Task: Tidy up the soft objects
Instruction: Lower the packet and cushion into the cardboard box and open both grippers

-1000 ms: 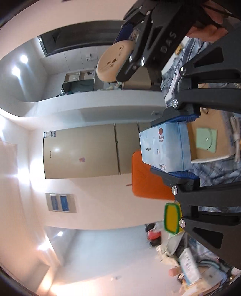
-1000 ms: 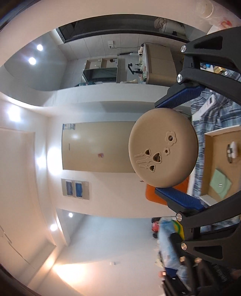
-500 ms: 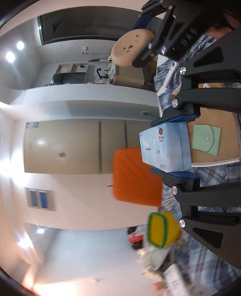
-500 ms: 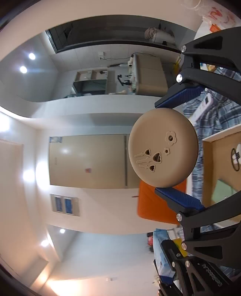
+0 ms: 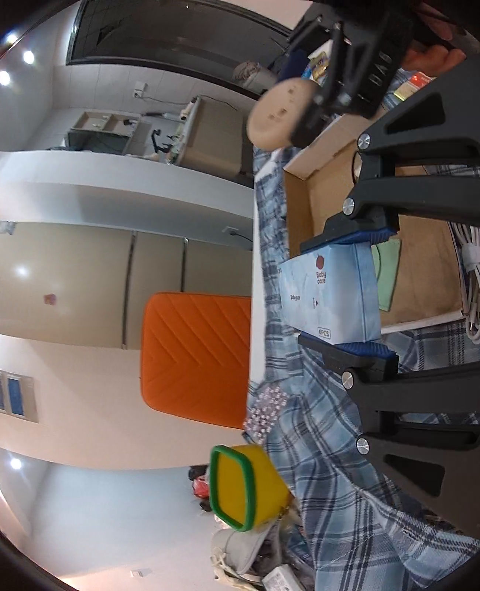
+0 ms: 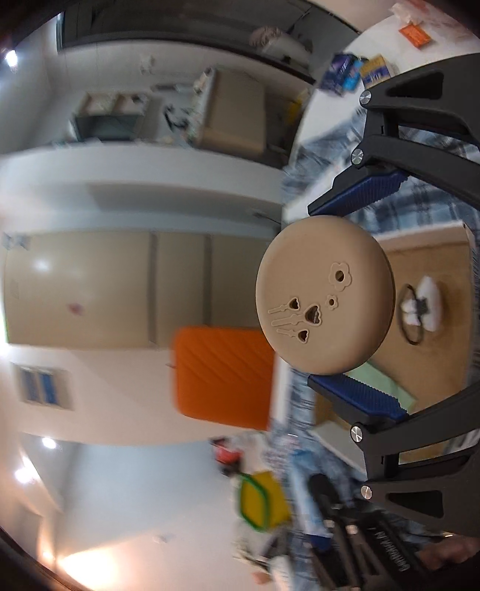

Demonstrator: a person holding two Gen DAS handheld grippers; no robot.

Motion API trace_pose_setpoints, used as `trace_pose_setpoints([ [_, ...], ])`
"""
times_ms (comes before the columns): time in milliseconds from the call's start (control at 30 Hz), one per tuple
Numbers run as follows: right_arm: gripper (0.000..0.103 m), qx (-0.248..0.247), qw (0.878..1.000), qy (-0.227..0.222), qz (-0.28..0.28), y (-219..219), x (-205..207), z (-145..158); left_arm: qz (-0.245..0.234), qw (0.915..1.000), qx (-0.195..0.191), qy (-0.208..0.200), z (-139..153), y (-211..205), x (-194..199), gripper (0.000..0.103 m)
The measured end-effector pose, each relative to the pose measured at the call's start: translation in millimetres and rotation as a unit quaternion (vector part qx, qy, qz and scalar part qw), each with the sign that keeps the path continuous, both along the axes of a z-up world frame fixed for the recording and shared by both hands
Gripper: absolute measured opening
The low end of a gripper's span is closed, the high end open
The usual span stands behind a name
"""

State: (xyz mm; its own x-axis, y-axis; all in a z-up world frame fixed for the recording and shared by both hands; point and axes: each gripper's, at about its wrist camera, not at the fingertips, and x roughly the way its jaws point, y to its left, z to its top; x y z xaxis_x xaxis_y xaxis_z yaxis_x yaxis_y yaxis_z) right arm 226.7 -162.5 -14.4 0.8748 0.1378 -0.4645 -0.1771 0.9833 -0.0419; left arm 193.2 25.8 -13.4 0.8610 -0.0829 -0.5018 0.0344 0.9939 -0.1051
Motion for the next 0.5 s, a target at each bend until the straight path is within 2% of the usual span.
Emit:
trace_pose_setpoints([
  [100,0.085,-0.009,0.998,0.058,0.014,6.7,16.6,-19.7,-0.006,0.9998,0.000,0.020,-7.1,-1.5,2.6,0.040],
  [200,0.085,-0.009,0.995,0.093,0.020,7.5,27.1,-37.4,-0.010,0.9995,0.010,0.027,-10.0,-5.6,3.6,0.040],
  [500,0.085,-0.018,0.994,0.100,0.035,17.2,32.5,-51.8,-0.009,0.9996,0.024,0.013,-9.0,-6.5,3.4,0.040],
])
